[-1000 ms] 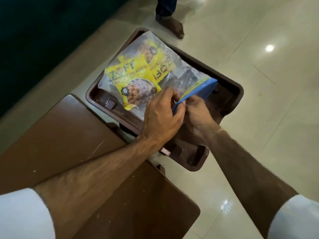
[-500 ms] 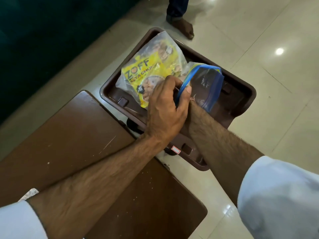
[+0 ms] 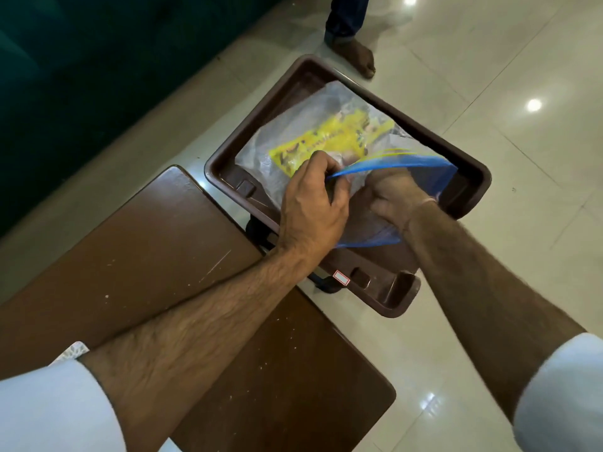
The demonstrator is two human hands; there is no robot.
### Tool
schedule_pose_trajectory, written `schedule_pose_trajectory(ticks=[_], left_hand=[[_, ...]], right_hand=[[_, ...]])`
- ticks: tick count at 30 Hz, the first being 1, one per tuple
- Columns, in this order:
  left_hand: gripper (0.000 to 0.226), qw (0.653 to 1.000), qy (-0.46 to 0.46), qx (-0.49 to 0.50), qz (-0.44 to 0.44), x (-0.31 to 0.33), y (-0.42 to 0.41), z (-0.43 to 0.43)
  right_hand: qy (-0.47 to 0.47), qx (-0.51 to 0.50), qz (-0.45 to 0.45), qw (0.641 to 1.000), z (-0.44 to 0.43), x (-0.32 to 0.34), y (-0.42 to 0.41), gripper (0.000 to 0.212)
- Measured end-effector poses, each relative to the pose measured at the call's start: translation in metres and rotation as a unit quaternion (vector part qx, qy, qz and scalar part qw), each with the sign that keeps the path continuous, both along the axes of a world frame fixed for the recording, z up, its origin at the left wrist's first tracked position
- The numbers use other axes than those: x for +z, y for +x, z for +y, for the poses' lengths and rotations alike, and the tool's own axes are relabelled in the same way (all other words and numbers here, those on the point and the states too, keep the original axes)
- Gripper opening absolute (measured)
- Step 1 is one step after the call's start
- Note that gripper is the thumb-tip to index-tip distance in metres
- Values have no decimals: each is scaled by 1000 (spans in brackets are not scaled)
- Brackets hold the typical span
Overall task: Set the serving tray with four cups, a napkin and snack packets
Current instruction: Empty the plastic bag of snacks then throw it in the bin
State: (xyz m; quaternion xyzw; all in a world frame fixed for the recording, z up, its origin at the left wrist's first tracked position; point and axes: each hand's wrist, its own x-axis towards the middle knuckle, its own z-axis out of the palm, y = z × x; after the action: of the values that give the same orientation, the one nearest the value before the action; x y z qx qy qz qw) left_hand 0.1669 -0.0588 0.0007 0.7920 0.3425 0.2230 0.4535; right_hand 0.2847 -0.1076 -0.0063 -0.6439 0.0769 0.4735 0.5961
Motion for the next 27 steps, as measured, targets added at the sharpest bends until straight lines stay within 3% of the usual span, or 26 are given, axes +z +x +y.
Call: schedule_pose_trajectory(ticks=[5,8,11,14,18,23,27], left_hand=[[49,991,-110,-70,4,-1,-7,2],[61,984,-143,-71,82,-14,4,17],[65,961,-129,-114,217,-33,15,32],[67,937,-100,-159,295,-48,24,41],[68,924,-68,-163,341,-61,37,42],[85,908,-15,-176,379,-72,40,29],[96,897,19,-149,417,-70,43,20]], right_hand=[[-32,24,-64,997,-37,-1,12,24],[-54,27,-111,992,-49,-5,14,31],[-61,54,-165,983,-44,-2,8,29],[-65,41,-157,985,-59,0,5,28],[-80,121,-148,978,-106,14,5,21],[-86,142,-111,980,-165,43,11,15],[-78,171,-64,980,-203,69,21,29]])
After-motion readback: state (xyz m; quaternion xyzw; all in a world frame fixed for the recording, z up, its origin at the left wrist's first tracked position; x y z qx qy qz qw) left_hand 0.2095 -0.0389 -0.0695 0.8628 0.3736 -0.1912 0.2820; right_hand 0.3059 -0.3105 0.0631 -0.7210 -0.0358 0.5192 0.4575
